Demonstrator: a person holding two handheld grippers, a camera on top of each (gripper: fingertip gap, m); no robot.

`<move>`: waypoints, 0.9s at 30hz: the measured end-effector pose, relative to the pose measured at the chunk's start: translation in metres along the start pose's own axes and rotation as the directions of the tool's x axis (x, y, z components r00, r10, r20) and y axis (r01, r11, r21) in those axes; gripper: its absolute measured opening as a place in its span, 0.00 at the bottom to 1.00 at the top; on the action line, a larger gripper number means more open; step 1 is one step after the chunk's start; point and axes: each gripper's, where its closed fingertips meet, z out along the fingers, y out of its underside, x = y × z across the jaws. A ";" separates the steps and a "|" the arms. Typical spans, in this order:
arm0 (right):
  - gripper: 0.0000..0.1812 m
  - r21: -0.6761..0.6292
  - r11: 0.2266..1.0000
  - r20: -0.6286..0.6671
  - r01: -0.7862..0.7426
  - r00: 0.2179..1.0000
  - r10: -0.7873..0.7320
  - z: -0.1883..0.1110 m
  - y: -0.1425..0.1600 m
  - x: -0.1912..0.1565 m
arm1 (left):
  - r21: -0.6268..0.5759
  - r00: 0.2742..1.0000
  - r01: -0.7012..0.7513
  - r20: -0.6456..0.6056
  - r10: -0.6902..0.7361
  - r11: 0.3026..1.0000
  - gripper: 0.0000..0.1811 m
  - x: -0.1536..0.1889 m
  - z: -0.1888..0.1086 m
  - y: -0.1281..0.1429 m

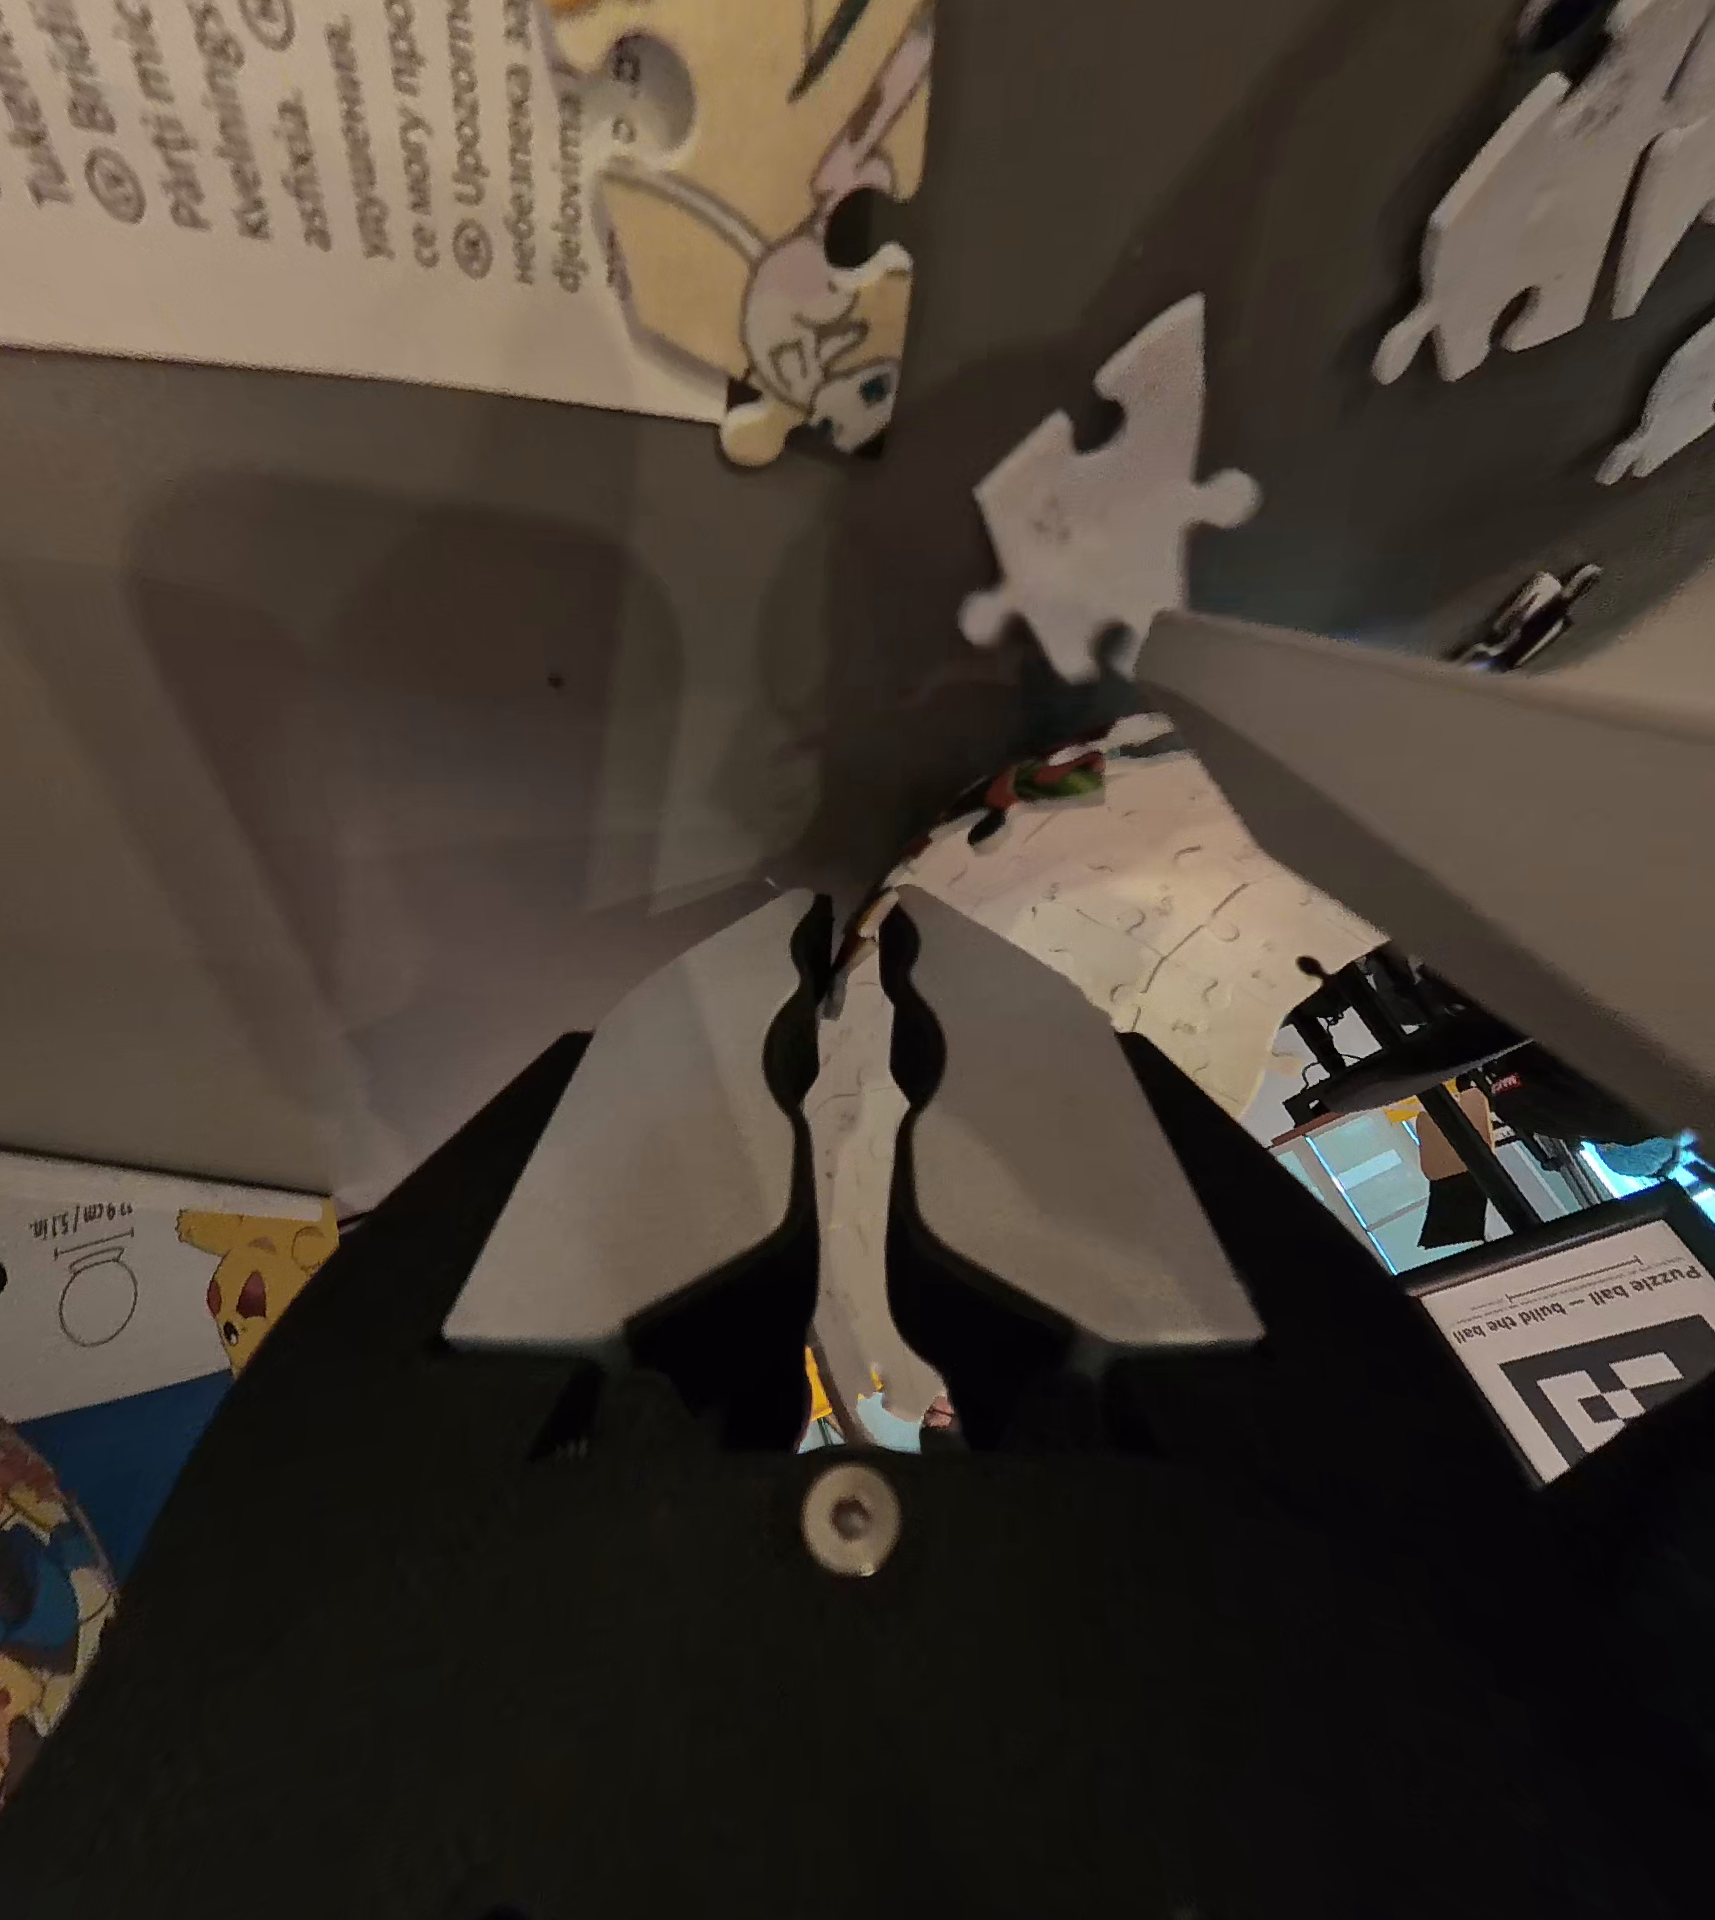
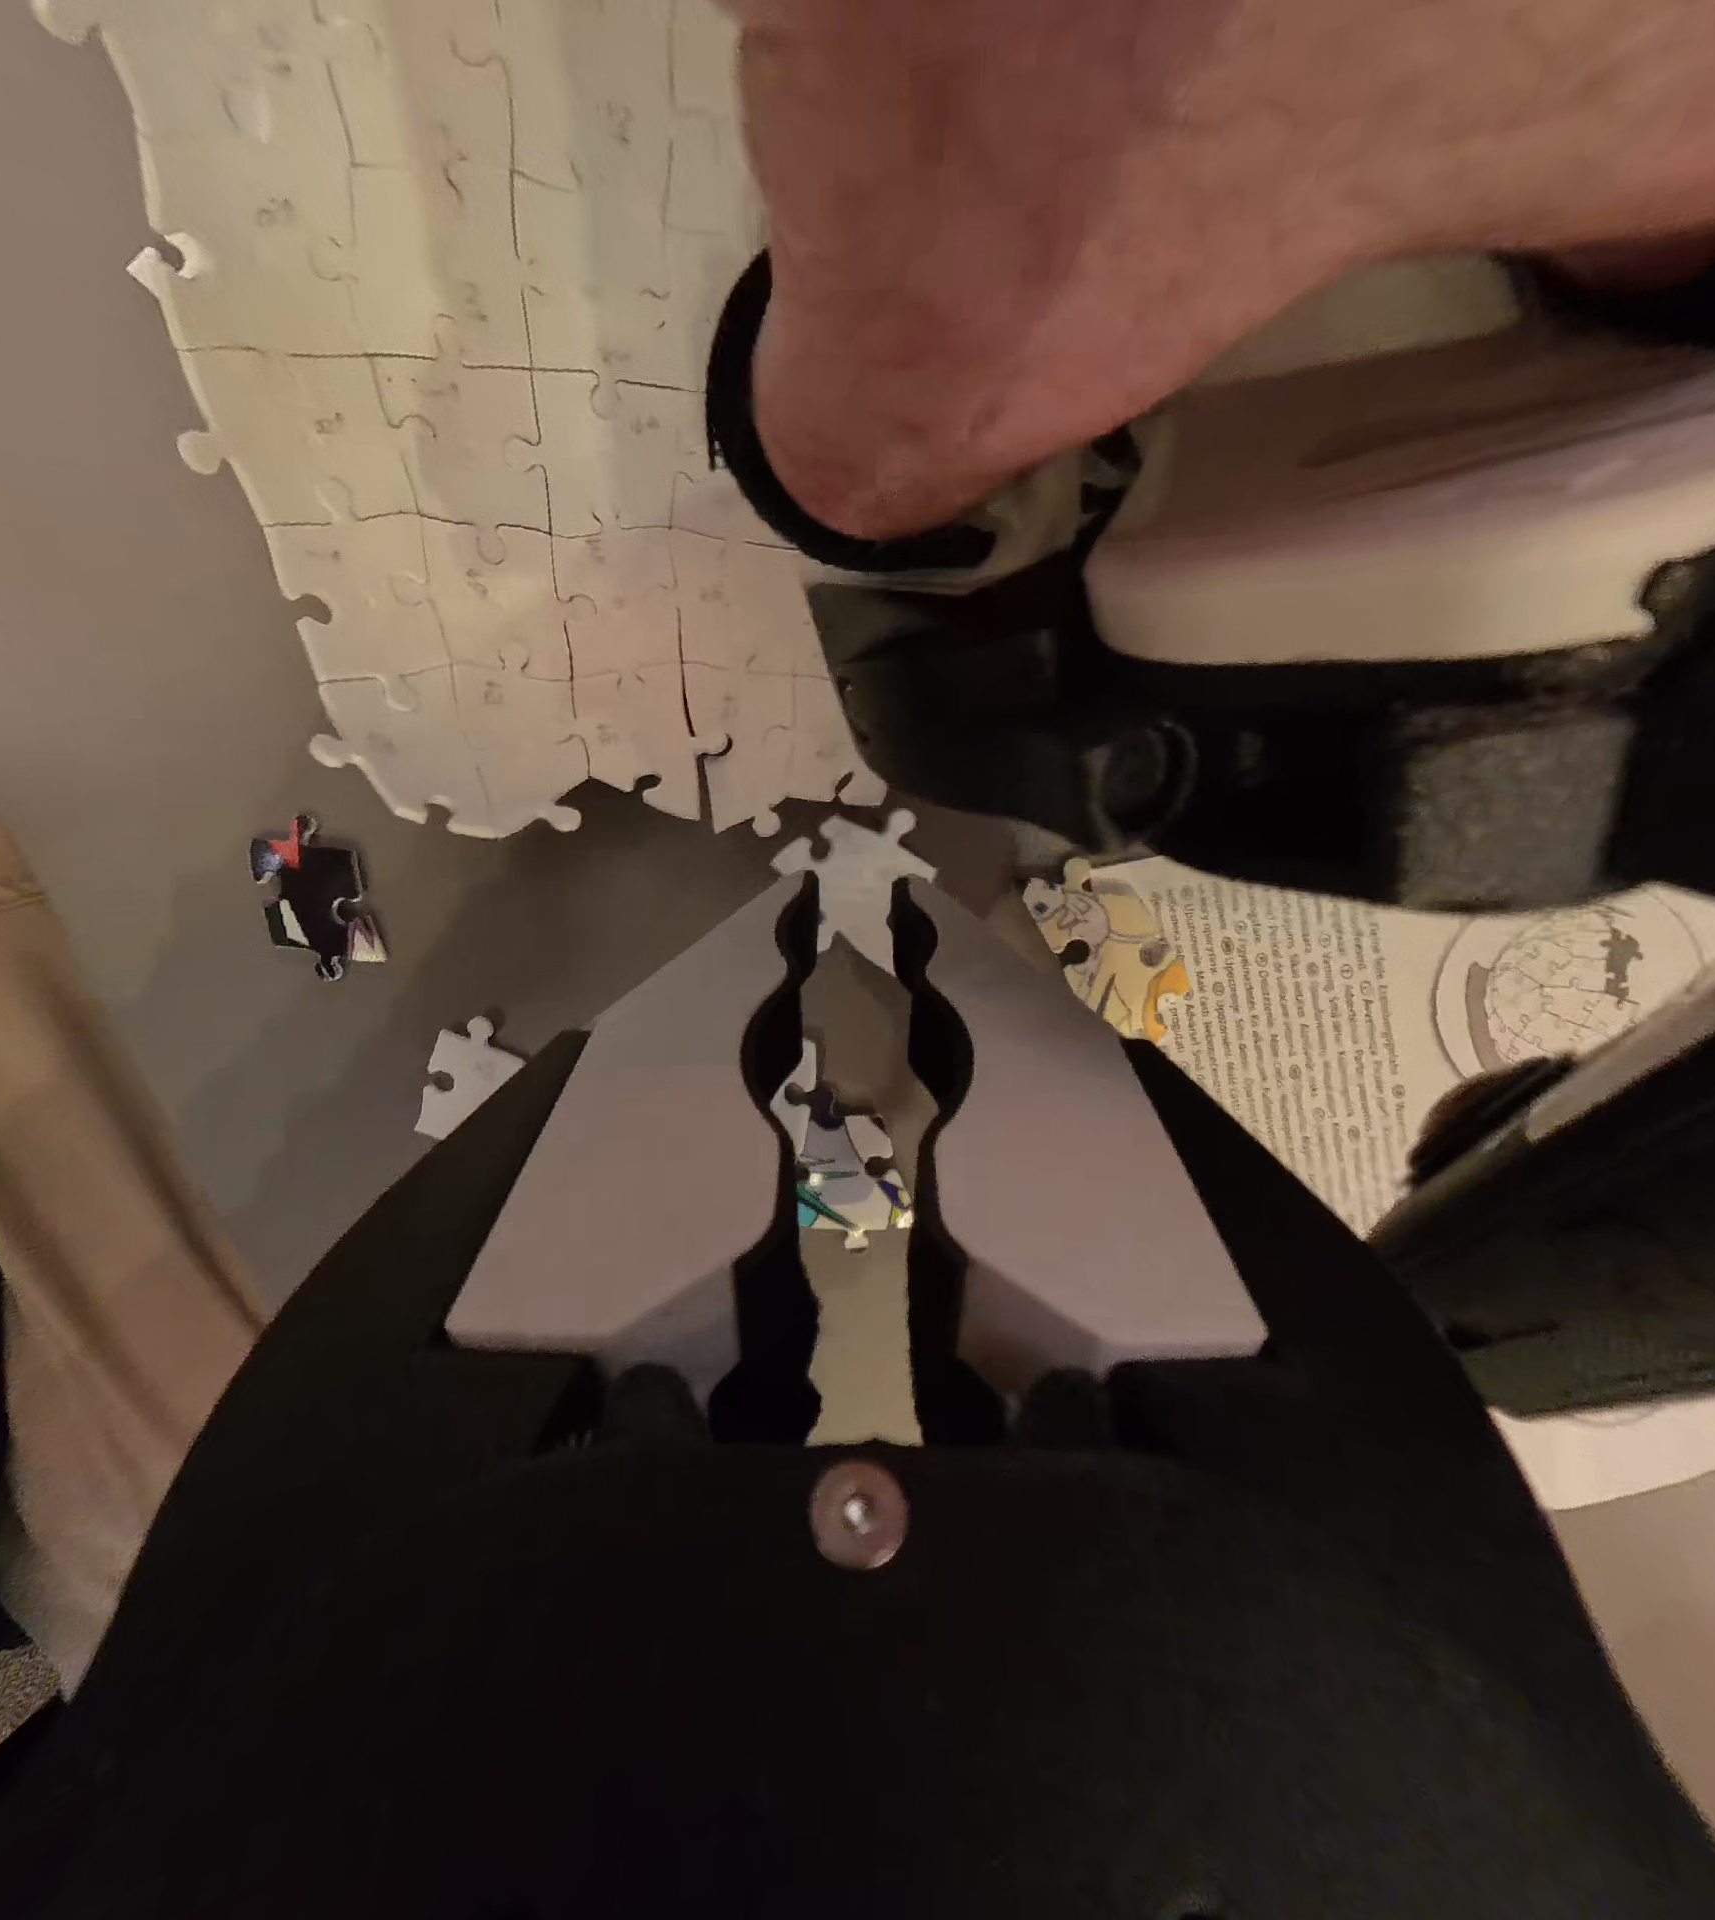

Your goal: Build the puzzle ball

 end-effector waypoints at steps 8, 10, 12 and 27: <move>0.00 0.117 0.991 0.045 0.060 0.997 -0.066 -0.011 -0.018 -0.025 | -0.013 1.000 -0.001 0.008 0.001 1.000 0.05 -0.001 0.000 -0.001; 0.00 0.113 0.990 0.026 0.080 0.996 -0.084 -0.001 -0.020 -0.026 | -0.012 1.000 0.001 0.009 -0.001 1.000 0.05 -0.001 0.000 -0.001; 0.00 0.110 0.989 0.019 0.098 0.995 -0.100 0.009 -0.020 -0.028 | -0.012 1.000 0.001 0.010 -0.001 1.000 0.05 -0.001 0.000 0.000; 0.00 0.072 0.989 -0.007 0.129 0.992 -0.129 0.032 -0.007 -0.028 | 0.106 0.999 0.034 0.034 -0.038 0.994 0.09 -0.002 -0.019 -0.009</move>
